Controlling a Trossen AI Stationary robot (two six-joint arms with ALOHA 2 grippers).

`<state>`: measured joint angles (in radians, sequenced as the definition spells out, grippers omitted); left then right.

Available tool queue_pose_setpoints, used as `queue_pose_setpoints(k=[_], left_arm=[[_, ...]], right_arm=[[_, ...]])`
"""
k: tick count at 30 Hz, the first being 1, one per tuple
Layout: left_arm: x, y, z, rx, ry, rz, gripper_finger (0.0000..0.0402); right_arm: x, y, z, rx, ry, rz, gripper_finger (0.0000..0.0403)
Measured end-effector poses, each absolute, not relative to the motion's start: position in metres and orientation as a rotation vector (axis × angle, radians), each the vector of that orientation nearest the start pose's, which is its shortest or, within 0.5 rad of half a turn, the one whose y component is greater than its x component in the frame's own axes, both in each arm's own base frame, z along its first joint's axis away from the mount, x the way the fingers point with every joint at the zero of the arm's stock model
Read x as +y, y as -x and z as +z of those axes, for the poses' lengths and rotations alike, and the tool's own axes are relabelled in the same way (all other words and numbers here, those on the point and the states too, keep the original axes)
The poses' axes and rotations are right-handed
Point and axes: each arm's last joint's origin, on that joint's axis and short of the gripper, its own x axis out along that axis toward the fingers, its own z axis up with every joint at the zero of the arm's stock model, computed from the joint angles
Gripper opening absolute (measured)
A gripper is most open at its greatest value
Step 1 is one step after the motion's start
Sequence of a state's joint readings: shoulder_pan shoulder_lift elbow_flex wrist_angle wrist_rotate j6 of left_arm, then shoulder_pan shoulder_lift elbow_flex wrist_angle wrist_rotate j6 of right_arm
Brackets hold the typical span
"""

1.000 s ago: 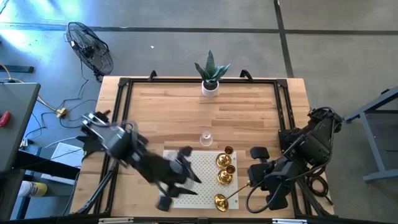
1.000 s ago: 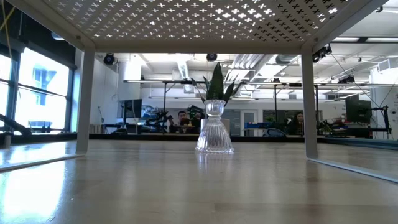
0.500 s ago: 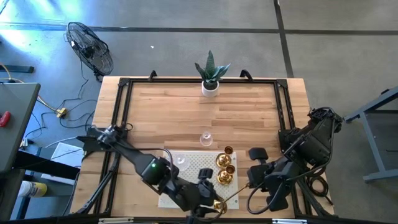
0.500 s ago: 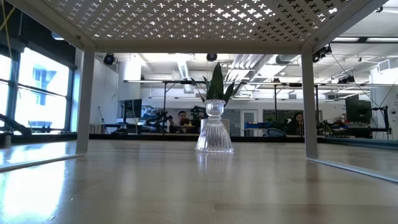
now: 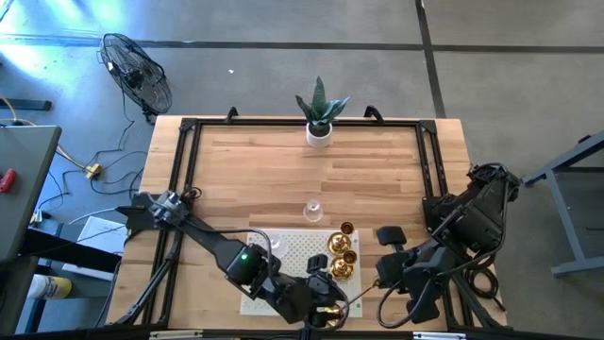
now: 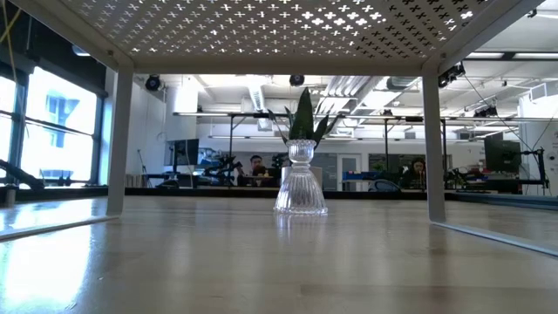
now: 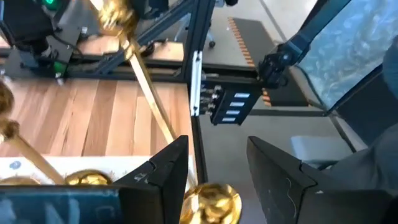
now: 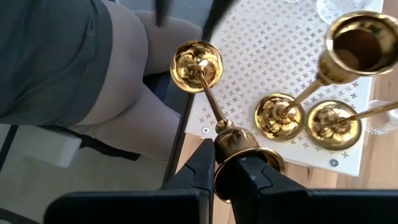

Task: Pick & Place candle stick holders
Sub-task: Put the candle holder on the shelf

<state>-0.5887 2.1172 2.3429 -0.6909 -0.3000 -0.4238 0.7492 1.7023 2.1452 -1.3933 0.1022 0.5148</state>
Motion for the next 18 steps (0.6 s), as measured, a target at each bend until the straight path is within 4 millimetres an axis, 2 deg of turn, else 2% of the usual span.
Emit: queue_pose_setpoints(k=[11, 18], left_arm=[[-0.246, -0.421, 0.371, 0.561, 0.245, -0.281, 0.0159], [-0.237, -0.428, 0.368, 0.581, 0.280, -0.292, 0.0159]], right_arm=[[0.208, -0.225, 0.446, 0.986, -0.053, 0.343, 0.0017], [0.208, -0.225, 0.446, 0.984, -0.051, 0.343, 0.0024]])
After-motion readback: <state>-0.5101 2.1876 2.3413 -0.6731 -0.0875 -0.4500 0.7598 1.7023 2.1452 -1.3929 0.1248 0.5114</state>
